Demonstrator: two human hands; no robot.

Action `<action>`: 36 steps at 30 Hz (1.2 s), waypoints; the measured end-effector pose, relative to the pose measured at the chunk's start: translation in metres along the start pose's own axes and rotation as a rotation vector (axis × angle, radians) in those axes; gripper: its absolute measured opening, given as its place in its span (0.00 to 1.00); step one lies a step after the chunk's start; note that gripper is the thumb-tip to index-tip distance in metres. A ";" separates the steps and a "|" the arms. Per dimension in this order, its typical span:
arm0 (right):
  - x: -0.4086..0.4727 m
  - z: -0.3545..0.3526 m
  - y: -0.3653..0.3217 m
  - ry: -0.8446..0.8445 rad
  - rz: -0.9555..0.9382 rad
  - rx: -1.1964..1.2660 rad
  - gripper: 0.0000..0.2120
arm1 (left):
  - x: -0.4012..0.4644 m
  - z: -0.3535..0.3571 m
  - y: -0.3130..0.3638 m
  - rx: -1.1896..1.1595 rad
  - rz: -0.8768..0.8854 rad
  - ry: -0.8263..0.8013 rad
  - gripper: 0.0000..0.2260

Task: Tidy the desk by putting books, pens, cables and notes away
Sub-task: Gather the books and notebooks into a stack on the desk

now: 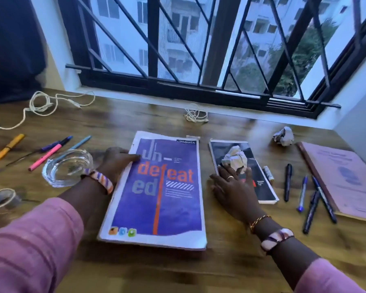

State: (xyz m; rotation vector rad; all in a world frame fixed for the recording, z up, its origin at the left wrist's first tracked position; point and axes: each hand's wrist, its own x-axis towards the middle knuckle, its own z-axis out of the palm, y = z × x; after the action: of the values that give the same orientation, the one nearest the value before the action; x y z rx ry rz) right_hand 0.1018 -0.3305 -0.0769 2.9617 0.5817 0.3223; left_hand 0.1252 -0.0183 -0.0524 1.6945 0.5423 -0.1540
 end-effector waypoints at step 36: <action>-0.192 -0.069 0.064 0.202 0.007 0.246 0.05 | -0.261 0.223 0.000 1.198 0.591 -0.388 0.17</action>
State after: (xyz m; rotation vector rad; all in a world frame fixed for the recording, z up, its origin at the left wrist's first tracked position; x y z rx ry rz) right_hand -0.0641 -0.4586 -0.0362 3.1899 0.6780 0.5973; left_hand -0.0599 -0.3009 0.0052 2.8000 -0.4888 -0.4156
